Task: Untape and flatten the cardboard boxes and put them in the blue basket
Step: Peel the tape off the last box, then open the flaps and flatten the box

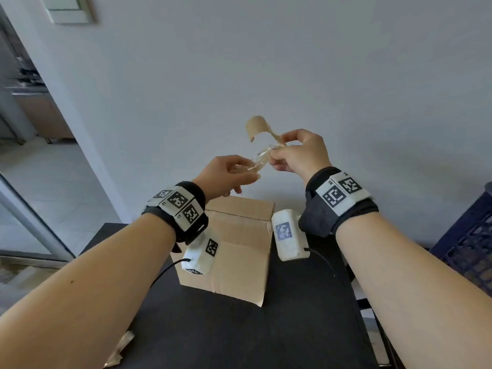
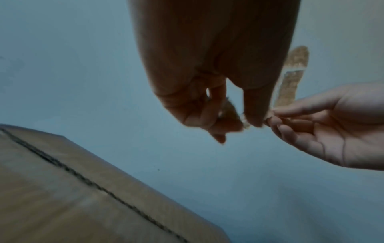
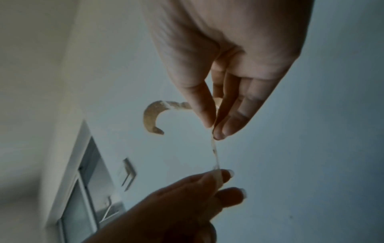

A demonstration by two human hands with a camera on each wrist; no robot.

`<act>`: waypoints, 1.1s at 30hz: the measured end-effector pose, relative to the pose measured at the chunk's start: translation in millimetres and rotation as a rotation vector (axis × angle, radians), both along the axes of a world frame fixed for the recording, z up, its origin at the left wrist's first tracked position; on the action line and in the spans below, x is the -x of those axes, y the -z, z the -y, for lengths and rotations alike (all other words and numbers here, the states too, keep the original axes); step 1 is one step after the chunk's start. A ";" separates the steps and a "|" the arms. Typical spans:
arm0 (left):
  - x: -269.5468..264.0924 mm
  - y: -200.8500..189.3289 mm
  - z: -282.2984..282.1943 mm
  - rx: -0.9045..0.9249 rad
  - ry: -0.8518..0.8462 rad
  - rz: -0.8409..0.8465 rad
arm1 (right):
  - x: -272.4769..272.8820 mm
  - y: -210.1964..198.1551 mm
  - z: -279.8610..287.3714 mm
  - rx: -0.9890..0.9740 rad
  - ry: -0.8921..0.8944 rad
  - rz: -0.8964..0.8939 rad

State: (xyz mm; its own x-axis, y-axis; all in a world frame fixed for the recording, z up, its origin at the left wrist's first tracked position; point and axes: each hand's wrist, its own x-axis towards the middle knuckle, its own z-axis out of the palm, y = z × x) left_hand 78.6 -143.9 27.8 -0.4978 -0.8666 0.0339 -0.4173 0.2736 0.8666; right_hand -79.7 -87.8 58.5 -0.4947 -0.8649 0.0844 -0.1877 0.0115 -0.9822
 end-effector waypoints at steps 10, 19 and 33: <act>-141.1 16.2 18.8 -0.077 -0.409 -0.184 | -143.8 30.0 39.9 -0.191 -0.294 -0.109; -250.1 76.7 8.0 -0.086 -0.358 0.081 | -266.4 89.4 49.9 -0.482 -0.610 -0.225; -313.4 189.6 3.2 -0.347 -0.179 0.537 | -323.0 224.0 34.8 -0.855 -0.546 -0.756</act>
